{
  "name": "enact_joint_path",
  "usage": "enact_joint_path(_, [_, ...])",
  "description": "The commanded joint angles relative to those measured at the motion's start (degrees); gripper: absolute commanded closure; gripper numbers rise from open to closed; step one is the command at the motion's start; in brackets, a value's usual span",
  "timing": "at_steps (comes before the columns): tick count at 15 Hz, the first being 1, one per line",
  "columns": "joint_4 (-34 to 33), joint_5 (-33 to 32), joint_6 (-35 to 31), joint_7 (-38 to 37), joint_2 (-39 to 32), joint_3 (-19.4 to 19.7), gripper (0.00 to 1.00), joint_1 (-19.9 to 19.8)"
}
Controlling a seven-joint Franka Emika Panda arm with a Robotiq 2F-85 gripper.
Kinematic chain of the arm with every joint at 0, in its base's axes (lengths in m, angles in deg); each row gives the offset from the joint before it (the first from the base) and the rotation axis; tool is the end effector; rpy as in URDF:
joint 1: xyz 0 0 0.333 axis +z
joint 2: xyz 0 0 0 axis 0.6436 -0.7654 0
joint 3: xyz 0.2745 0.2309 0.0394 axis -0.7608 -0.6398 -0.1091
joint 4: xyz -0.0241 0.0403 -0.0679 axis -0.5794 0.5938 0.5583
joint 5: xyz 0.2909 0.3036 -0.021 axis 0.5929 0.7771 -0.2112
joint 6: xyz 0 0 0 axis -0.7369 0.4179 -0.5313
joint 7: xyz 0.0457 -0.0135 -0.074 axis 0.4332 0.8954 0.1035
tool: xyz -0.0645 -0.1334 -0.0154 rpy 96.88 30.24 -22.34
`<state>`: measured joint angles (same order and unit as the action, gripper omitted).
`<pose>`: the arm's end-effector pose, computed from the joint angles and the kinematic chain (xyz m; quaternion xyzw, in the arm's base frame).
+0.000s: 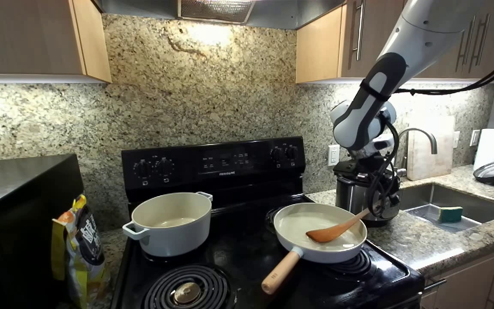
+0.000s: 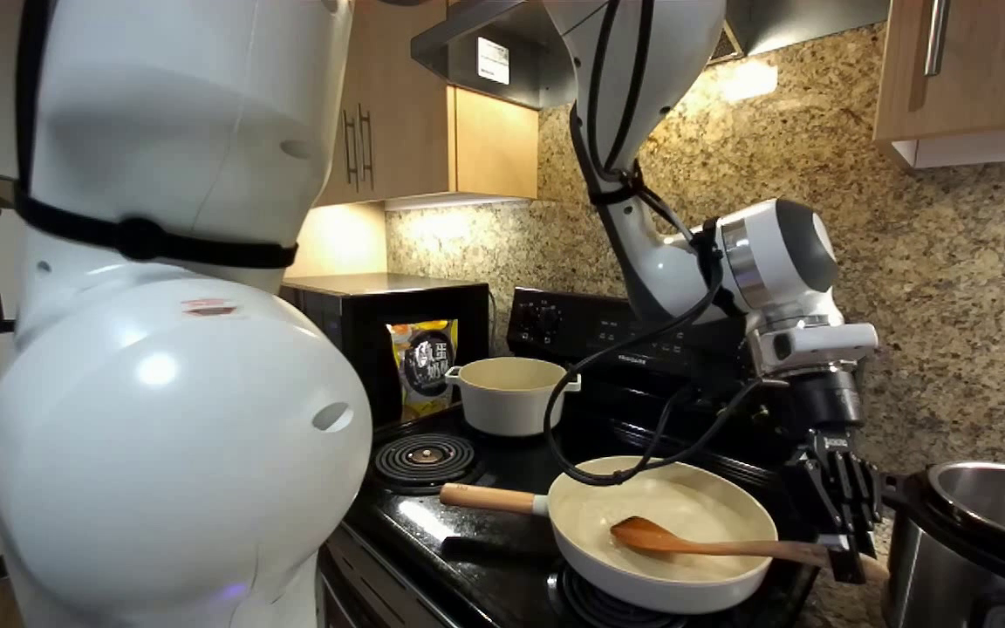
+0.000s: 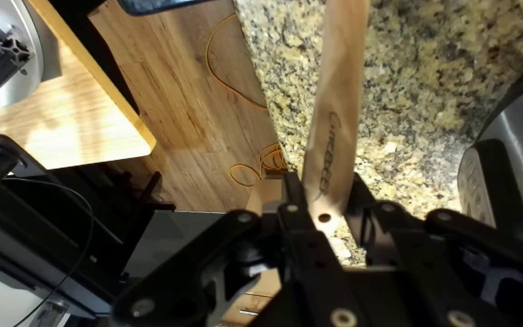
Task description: Pick up the cooking stick and stir in the pan
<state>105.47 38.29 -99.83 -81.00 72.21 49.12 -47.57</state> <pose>0.4749 -0.2413 0.2547 0.5434 -0.7959 0.0382 0.2642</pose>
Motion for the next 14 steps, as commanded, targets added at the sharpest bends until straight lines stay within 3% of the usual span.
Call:
enact_joint_path(1, [1.02,0.71,-2.00,1.32,2.23,1.05,0.90,-1.87])
enact_joint_path(7, [-1.43,1.71,-1.11,-0.34,1.71,1.17,0.90,-2.01])
enact_joint_path(14, [-6.52,-0.23,-0.64,-5.79,0.95,-1.65,0.90,1.66])
